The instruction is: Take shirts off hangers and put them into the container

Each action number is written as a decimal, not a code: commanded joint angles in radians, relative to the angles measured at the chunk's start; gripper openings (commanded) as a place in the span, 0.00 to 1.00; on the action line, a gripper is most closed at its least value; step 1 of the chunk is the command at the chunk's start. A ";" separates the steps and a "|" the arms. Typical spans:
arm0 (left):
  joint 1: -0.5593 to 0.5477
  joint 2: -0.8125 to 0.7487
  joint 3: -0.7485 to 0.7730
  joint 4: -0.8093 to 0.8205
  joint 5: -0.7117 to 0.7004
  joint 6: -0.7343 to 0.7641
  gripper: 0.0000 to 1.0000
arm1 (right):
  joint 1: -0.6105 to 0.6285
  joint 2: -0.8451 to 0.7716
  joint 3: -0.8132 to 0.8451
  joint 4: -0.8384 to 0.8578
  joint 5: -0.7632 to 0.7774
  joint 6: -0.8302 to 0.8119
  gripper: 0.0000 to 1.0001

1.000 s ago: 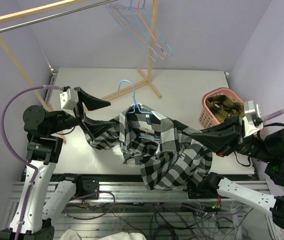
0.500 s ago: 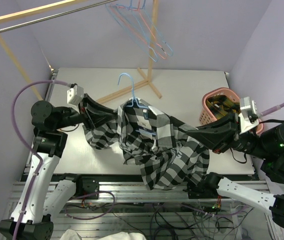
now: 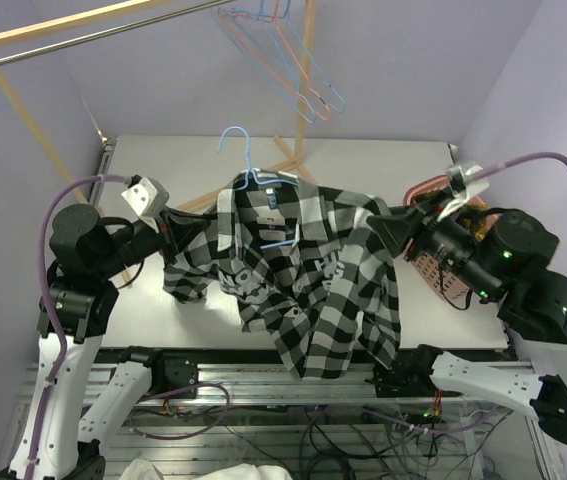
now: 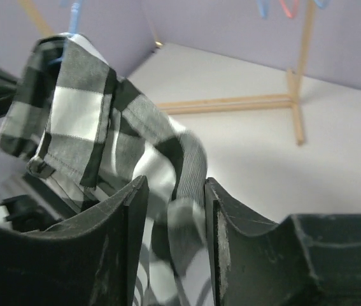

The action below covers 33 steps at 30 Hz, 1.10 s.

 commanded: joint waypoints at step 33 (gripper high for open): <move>0.000 -0.061 0.159 -0.029 0.012 -0.069 0.07 | 0.012 0.129 -0.395 0.395 -0.292 0.092 0.61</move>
